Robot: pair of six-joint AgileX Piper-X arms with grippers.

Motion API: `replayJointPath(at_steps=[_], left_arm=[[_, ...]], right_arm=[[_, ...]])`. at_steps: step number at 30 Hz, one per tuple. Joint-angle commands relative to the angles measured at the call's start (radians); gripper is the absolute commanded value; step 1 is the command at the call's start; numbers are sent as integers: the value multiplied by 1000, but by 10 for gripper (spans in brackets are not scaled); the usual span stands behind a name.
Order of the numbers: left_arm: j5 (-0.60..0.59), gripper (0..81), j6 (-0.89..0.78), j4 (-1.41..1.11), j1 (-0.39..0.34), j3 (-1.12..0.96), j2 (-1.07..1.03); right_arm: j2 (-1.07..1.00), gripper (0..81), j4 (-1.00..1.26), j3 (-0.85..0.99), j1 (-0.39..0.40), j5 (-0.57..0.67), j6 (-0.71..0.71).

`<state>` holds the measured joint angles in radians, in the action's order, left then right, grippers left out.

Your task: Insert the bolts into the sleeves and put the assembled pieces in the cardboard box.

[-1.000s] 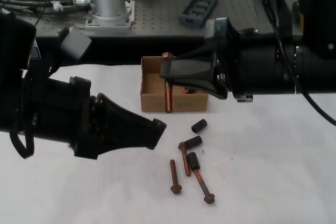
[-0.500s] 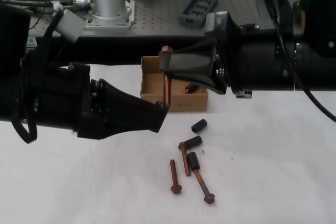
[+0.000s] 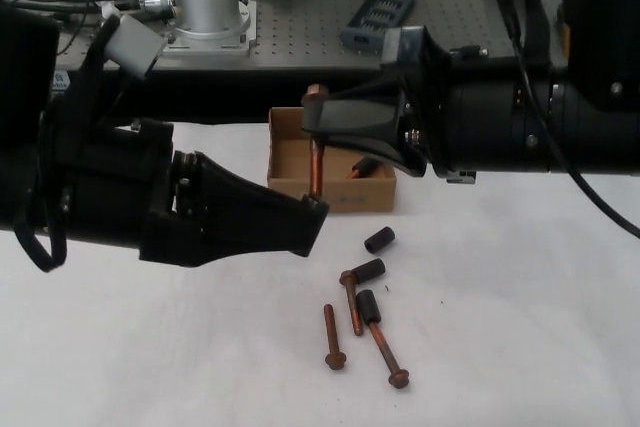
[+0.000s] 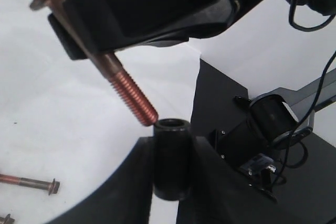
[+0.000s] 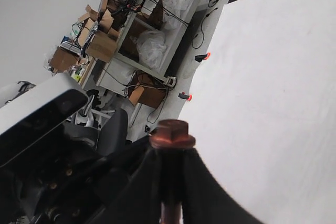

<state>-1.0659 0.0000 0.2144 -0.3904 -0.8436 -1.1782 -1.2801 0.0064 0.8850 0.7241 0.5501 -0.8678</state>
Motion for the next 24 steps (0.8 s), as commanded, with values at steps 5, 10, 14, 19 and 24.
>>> replayJointPath(at_steps=[5, 10, 14, 19, 24], left_arm=[[22, 6, 0, -77, -1, -3, 11], [71, 6, -46, -127, -1, -3, 11], [104, 6, -46, -127, -1, -3, 11], [142, 6, -46, -127, -1, -3, 11], [158, 6, -49, -129, -1, -3, 11]], right_arm=[[1, 29, 17, 6, 1, 6, 9], [3, 29, 17, 6, 1, 6, 9], [3, 29, 24, 6, 1, 8, -14], [14, 29, 31, 6, 10, 15, -10], [19, 29, 31, 6, 30, 6, -7]])
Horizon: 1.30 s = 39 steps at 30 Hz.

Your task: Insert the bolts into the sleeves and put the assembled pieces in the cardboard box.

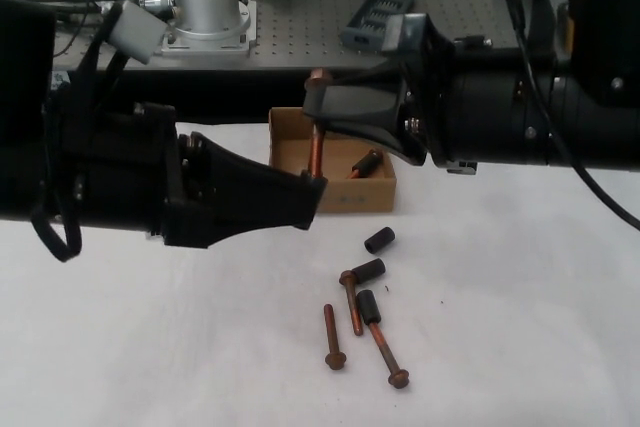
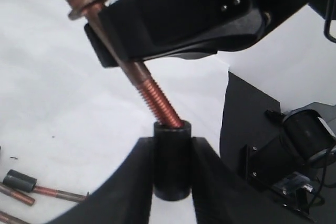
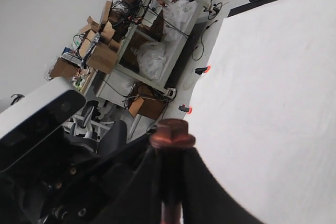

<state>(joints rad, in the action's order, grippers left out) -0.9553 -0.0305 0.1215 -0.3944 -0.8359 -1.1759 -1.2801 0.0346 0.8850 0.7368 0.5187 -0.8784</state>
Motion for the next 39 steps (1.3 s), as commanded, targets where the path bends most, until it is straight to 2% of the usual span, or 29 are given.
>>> replayJointPath(at_steps=[1, 8, 14, 23, 39], left_arm=[[58, 6, -26, -41, 3, -11, 9], [85, 6, -117, -122, 3, -11, 9], [141, 6, -154, -153, 3, -11, 9], [166, 6, -179, -153, 3, -11, 9], [110, 6, -179, -162, 3, -11, 9]], right_arm=[[19, 29, 3, 6, 18, 38, 4], [21, 29, 3, 6, 21, 24, 31], [55, 29, 1, 6, 23, -61, 81], [76, 29, -22, 6, 23, -66, 118], [76, 29, -73, 6, 23, 135, 211]])
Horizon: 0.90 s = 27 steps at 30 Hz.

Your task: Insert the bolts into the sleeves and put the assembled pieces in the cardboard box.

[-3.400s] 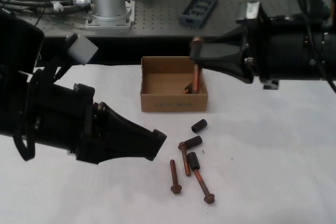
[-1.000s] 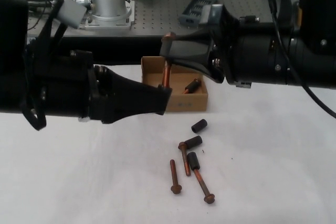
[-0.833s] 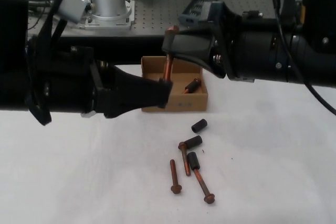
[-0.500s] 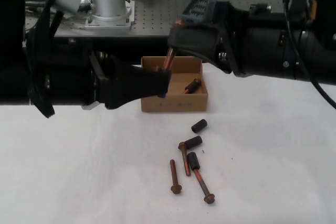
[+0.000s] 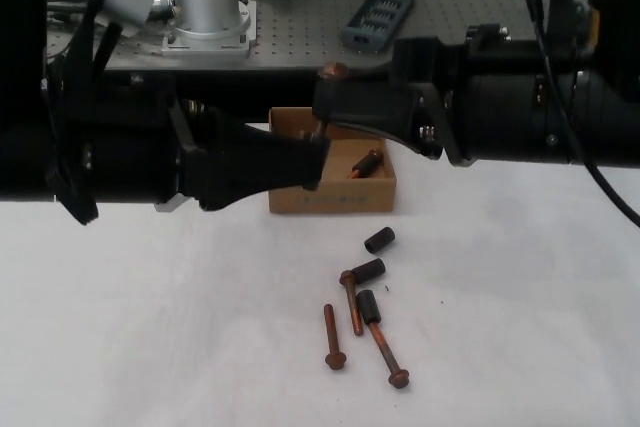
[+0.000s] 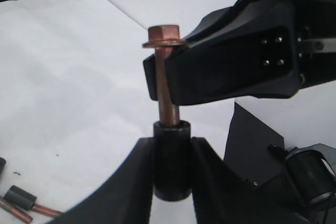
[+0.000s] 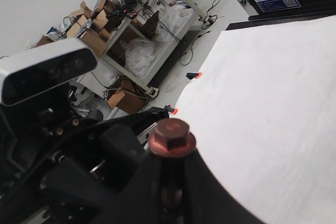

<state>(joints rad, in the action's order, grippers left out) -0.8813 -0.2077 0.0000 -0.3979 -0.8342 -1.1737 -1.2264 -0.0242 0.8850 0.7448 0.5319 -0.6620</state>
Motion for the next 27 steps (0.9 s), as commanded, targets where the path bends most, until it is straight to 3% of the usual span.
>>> replayJointPath(at_steps=[1, 7, 14, 20, 27], left_arm=[[36, 6, -2, -44, 6, -12, 7], [31, 6, -2, -124, 6, -12, 7], [31, 6, -2, -137, 6, -12, 7], [31, 6, -2, -137, 6, -12, 7], [31, 6, -2, -137, 6, -12, 7]], right_arm=[[22, 29, -14, 6, 15, 134, -1], [22, 29, -42, 6, 15, 182, 5], [22, 6, -107, 6, 15, 155, 38], [22, 322, -117, 6, 15, 91, 29], [22, 337, -134, 6, 15, 84, 35]])
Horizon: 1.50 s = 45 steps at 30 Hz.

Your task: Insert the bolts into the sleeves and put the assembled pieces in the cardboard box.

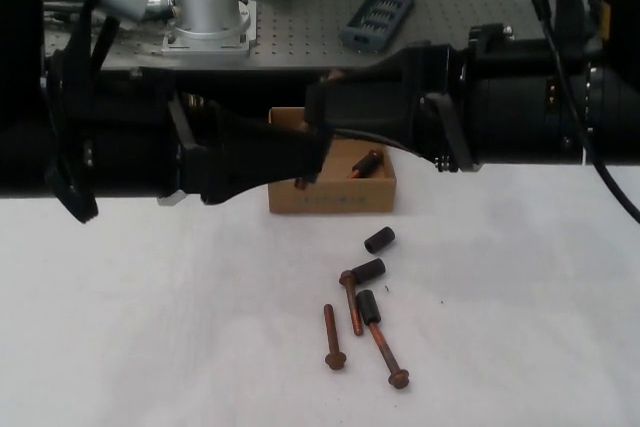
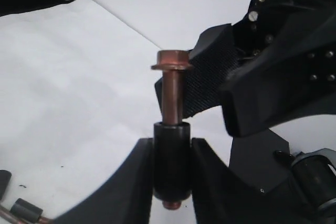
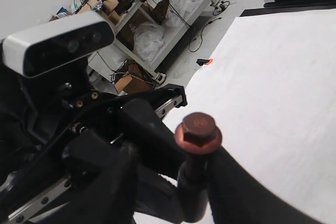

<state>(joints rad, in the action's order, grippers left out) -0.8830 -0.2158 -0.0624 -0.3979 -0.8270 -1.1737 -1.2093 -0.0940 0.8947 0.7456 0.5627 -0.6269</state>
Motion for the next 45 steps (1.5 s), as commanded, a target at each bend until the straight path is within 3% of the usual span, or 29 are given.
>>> replayJointPath(at_steps=[1, 8, 15, 19, 27, 32, 35, 45], left_arm=[[32, 6, 6, -74, 6, -19, 7], [32, 6, 6, -74, 6, -19, 7], [34, 6, 6, -74, 6, -19, 7], [85, 6, 37, -121, 6, -19, 7], [137, 6, 108, -180, 6, -108, -129], [137, 6, 113, -180, 10, -254, -322], [137, 6, 113, -178, 15, -368, -450], [138, 6, 112, -24, 41, -758, -894]], right_arm=[[5, 337, -64, -4, 14, 53, 0], [5, 341, -84, 6, 14, 55, 28], [5, 341, -160, 43, 14, 30, 154], [5, 341, -203, 42, 11, 30, 175], [59, 331, -374, 42, -73, 26, 295], [117, 186, -494, 42, -170, 26, 373], [154, 34, -556, 42, -226, 26, 436], [201, 29, -578, 42, -328, 32, 472]])
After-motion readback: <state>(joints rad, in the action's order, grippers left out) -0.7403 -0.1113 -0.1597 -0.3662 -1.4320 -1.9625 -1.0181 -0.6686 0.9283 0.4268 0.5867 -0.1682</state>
